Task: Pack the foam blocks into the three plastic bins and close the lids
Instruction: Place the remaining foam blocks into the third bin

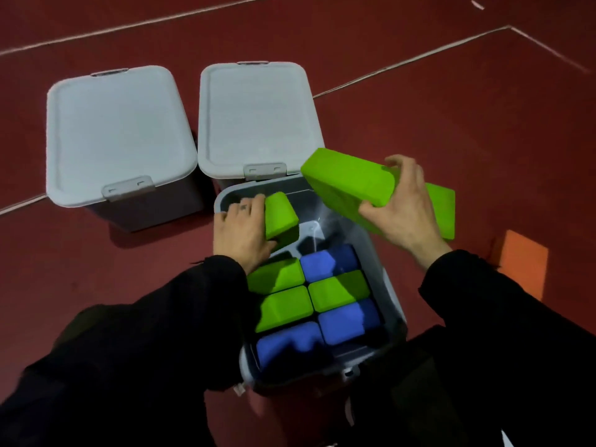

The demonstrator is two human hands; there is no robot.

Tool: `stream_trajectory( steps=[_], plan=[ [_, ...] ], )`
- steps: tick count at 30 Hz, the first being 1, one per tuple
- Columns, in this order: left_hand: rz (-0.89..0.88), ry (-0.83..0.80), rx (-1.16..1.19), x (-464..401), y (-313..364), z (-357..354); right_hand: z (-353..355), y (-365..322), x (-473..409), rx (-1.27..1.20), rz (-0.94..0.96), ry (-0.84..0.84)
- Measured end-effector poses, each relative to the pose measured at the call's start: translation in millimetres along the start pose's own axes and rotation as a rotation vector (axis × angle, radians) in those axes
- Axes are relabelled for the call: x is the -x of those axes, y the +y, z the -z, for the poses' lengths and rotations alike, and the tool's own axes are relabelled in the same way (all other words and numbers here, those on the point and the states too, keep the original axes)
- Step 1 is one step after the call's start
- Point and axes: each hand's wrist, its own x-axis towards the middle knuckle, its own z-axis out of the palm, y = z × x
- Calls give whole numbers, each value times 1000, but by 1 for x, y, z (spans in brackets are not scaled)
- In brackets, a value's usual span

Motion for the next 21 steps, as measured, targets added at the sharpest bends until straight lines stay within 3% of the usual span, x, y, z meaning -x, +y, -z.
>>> stream_trajectory(
  steps=[7, 12, 16, 21],
  plan=[
    [-67, -227, -99, -19, -6, -94, -57, 2, -35, 121, 223, -239],
    [109, -412, -92, -8, -19, -140, -97, 20, -51, 309, 408, -413],
    [117, -500, -49, -17, -15, -153, -126, 31, -57, 473, 541, -537],
    [129, -489, 5, -18, -12, -162, -161, 16, -61, 586, 633, -677]
  ],
)
